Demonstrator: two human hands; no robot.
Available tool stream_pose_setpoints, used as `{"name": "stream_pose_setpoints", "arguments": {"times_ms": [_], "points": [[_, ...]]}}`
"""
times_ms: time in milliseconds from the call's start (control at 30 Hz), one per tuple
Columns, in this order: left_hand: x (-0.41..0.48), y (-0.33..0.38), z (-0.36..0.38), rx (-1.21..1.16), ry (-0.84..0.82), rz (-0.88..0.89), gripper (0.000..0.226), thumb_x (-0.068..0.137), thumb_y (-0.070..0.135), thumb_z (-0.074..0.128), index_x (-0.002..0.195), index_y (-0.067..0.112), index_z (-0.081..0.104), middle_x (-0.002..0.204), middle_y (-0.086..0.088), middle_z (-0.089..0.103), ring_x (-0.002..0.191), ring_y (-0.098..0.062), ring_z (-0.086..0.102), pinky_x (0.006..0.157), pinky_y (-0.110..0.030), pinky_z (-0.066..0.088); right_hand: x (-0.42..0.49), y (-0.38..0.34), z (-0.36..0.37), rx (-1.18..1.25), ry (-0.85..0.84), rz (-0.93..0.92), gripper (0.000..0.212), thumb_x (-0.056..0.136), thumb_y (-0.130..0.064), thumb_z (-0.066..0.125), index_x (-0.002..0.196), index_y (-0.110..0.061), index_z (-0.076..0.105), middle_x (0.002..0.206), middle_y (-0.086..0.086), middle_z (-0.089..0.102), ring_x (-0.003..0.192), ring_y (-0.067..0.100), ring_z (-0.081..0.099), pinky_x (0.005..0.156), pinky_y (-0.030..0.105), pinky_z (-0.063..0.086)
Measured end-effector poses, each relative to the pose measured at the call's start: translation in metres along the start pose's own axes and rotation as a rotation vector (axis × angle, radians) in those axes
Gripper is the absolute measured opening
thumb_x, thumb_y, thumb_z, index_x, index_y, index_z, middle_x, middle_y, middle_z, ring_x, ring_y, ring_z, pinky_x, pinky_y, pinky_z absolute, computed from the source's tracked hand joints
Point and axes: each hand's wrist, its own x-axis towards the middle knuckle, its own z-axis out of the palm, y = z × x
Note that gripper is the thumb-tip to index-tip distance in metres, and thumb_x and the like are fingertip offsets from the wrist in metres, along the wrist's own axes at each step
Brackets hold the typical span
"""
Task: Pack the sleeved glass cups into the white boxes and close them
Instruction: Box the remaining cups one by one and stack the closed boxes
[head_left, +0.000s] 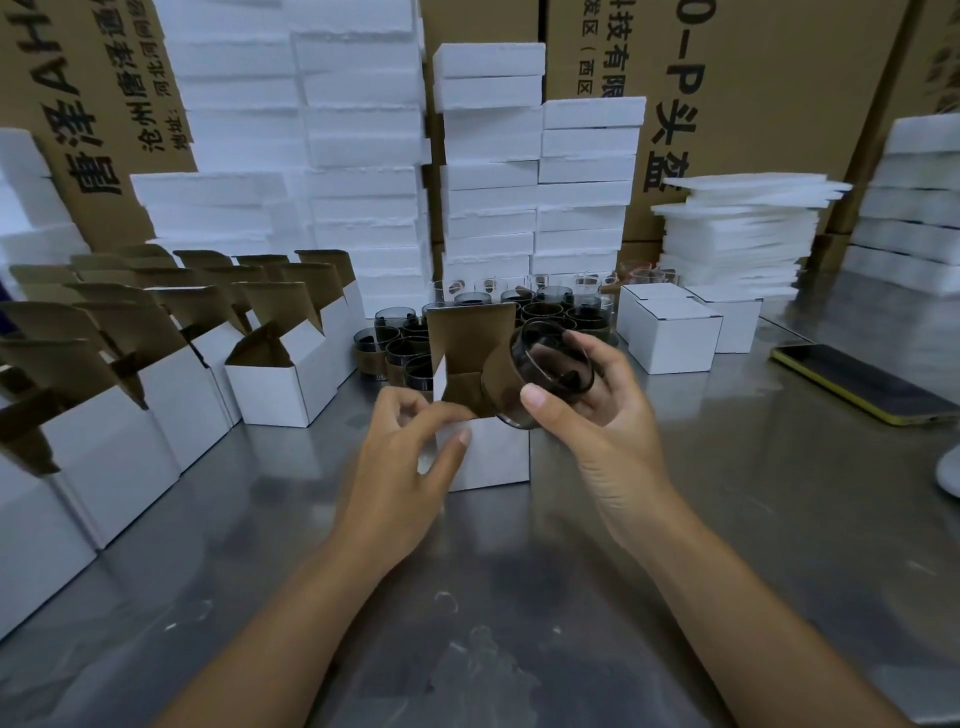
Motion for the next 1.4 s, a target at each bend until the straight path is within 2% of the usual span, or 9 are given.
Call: {"name": "stream_pose_setpoints", "arguments": {"times_ms": [167,333,633,867,933,1000,1067,1167,1400], "points": [[-0.003,0.005,0.0,-0.059,-0.028,0.111,0.015,0.089,0.031,0.06,0.101,0.024,0.067,0.094,0.006,0.046,0.086,-0.008,0.049,0.069,-0.016,0.042,-0.003,-0.005,0.002,-0.035,0.046,-0.096,0.062,0.057,-0.027,0.08,0.112,-0.029,0.053,0.104,-0.014,0.07,0.099,0.007,0.066,0.076,0.017,0.053],[-0.004,0.007,0.002,-0.082,-0.057,0.222,0.019,0.087,0.035,0.058,0.1,0.023,0.065,0.09,0.012,0.049,0.082,-0.005,0.05,0.064,-0.021,0.046,-0.002,-0.005,0.002,-0.077,0.051,-0.145,0.058,0.063,-0.024,0.078,0.113,-0.034,0.051,0.108,-0.012,0.069,0.106,0.011,0.064,0.088,0.03,0.053],[-0.005,0.008,0.003,-0.087,-0.081,0.296,0.018,0.088,0.04,0.052,0.097,0.025,0.058,0.088,0.015,0.047,0.079,-0.001,0.048,0.067,-0.014,0.04,-0.001,-0.002,0.004,-0.154,-0.006,-0.184,0.054,0.067,-0.021,0.075,0.114,-0.031,0.05,0.108,-0.016,0.067,0.111,0.009,0.06,0.103,0.04,0.044],[-0.005,0.01,0.004,-0.07,-0.074,0.297,0.024,0.086,0.041,0.052,0.096,0.02,0.058,0.086,0.013,0.047,0.076,-0.002,0.046,0.065,-0.02,0.041,-0.004,0.007,0.001,-0.373,-0.021,-0.259,0.068,0.071,-0.02,0.078,0.126,-0.036,0.042,0.12,-0.017,0.055,0.119,0.0,0.051,0.096,0.015,0.042],[-0.004,0.01,0.004,-0.066,-0.076,0.295,0.025,0.084,0.042,0.053,0.094,0.019,0.058,0.085,0.011,0.046,0.075,-0.002,0.045,0.064,-0.022,0.042,-0.004,0.006,0.0,-0.472,-0.049,-0.332,0.058,0.072,-0.019,0.076,0.116,-0.04,0.045,0.115,-0.02,0.054,0.116,0.003,0.051,0.096,0.019,0.043],[-0.004,0.01,0.003,-0.065,-0.069,0.3,0.022,0.084,0.042,0.055,0.091,0.021,0.055,0.084,0.011,0.045,0.073,-0.004,0.044,0.061,-0.025,0.042,-0.005,0.006,-0.001,-0.62,-0.093,-0.393,0.033,0.075,-0.022,0.072,0.096,-0.038,0.051,0.113,-0.017,0.053,0.12,0.007,0.049,0.098,0.032,0.043],[-0.004,0.01,0.003,-0.076,-0.058,0.298,0.019,0.083,0.041,0.056,0.089,0.024,0.051,0.083,0.011,0.043,0.072,-0.004,0.044,0.06,-0.024,0.041,-0.006,0.006,-0.002,-0.729,-0.123,-0.387,0.018,0.078,-0.024,0.071,0.082,-0.031,0.055,0.126,-0.006,0.052,0.129,0.009,0.042,0.1,0.037,0.041],[-0.004,0.008,0.002,-0.09,-0.058,0.281,0.021,0.083,0.042,0.055,0.091,0.023,0.053,0.084,0.012,0.043,0.074,-0.003,0.044,0.062,-0.022,0.039,-0.005,0.005,-0.005,-0.787,-0.134,-0.361,0.016,0.08,-0.025,0.072,0.082,-0.03,0.057,0.14,-0.009,0.038,0.135,0.008,0.034,0.106,0.034,0.034],[-0.004,0.009,0.002,-0.084,-0.054,0.265,0.024,0.083,0.039,0.06,0.092,0.017,0.058,0.086,0.009,0.048,0.075,-0.005,0.046,0.061,-0.027,0.044,-0.004,0.006,-0.006,-0.836,-0.139,-0.28,0.014,0.086,-0.028,0.065,0.082,-0.034,0.054,0.142,-0.018,0.029,0.138,0.012,0.027,0.107,0.049,0.032]]}}
